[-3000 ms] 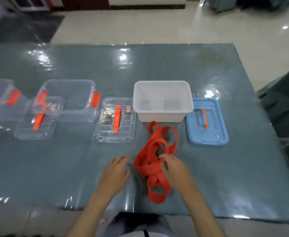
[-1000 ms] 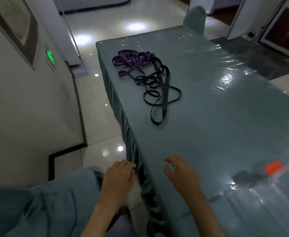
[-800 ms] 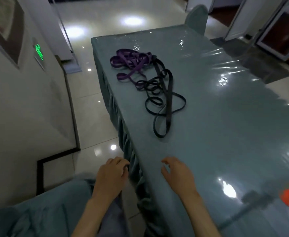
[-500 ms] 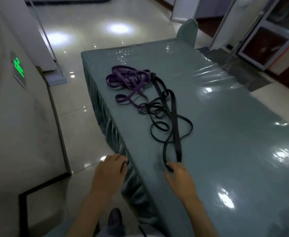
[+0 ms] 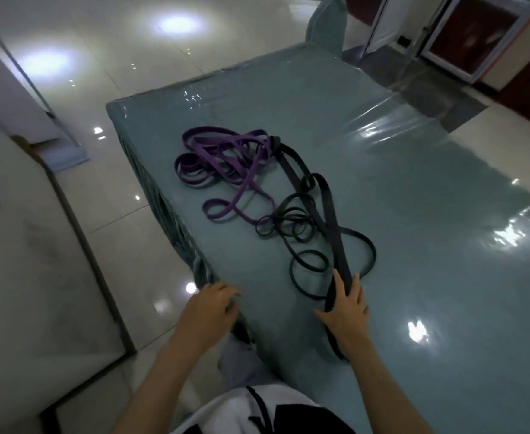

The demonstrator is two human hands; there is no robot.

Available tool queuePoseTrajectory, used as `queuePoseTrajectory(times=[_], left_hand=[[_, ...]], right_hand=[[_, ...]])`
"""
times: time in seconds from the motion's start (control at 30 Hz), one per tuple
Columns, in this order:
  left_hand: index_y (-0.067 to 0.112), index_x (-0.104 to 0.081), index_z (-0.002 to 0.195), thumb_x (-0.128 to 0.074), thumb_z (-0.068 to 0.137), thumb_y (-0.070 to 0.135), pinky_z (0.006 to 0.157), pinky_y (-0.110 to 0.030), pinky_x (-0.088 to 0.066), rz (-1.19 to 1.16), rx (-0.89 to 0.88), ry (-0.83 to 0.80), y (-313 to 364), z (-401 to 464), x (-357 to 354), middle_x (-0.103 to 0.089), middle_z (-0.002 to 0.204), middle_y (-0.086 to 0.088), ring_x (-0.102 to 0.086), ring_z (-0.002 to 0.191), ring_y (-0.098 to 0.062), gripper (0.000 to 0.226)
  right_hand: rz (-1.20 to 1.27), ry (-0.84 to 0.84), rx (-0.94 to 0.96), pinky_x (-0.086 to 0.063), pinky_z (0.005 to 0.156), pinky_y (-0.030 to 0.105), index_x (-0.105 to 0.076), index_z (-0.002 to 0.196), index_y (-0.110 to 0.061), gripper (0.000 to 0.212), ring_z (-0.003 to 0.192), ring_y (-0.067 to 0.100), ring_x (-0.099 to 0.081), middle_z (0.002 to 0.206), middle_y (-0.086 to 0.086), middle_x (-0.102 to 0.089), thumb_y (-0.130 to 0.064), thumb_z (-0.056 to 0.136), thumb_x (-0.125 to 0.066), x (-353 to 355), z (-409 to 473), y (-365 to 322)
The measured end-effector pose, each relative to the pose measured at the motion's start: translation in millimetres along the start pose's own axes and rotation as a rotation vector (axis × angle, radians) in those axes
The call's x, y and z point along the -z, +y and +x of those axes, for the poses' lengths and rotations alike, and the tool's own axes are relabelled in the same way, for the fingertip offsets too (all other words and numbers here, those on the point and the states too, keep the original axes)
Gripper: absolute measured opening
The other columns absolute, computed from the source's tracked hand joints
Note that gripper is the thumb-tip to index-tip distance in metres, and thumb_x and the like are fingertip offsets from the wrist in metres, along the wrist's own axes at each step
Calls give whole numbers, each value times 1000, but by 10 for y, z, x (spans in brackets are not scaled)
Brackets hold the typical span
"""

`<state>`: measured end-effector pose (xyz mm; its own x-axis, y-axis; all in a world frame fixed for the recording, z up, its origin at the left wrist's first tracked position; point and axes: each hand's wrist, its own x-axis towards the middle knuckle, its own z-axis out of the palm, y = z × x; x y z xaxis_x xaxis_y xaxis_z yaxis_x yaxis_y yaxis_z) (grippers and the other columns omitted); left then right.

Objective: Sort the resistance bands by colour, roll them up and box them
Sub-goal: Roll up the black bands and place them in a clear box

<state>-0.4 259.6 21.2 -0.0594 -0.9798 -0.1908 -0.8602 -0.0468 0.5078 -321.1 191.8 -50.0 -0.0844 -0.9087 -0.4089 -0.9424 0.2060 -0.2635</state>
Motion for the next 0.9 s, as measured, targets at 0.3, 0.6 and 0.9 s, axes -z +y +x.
queuePoseTrajectory(times=[0.3,0.6,0.9], left_hand=[[16,-64,137,-57,105,20,101,-30,-46,15,-94,-312,-349,1283,415,-63,132,-3,-59,121,-22,32],[25,-62,138,-44,97,36,98,-47,-49,293,-403,-397,-87,2332,413,-64,135,0,-60,123,-25,46],[28,-32,158,-56,99,22,107,-57,-43,486,-521,-406,136,4042,415,-31,162,-7,-40,141,-37,64]], right_hand=[[-27,269,14,-53,89,59,-59,143,-33,81,122,46,-55,150,18,-49,-50,70,-88,-277,304,-27],[133,363,-39,-58,80,55,-71,103,-10,32,102,43,-60,127,19,-62,-10,74,-85,-497,361,-224],[400,465,-277,-57,72,39,-66,115,-11,36,86,30,-65,112,8,-61,2,82,-73,-335,365,-840]])
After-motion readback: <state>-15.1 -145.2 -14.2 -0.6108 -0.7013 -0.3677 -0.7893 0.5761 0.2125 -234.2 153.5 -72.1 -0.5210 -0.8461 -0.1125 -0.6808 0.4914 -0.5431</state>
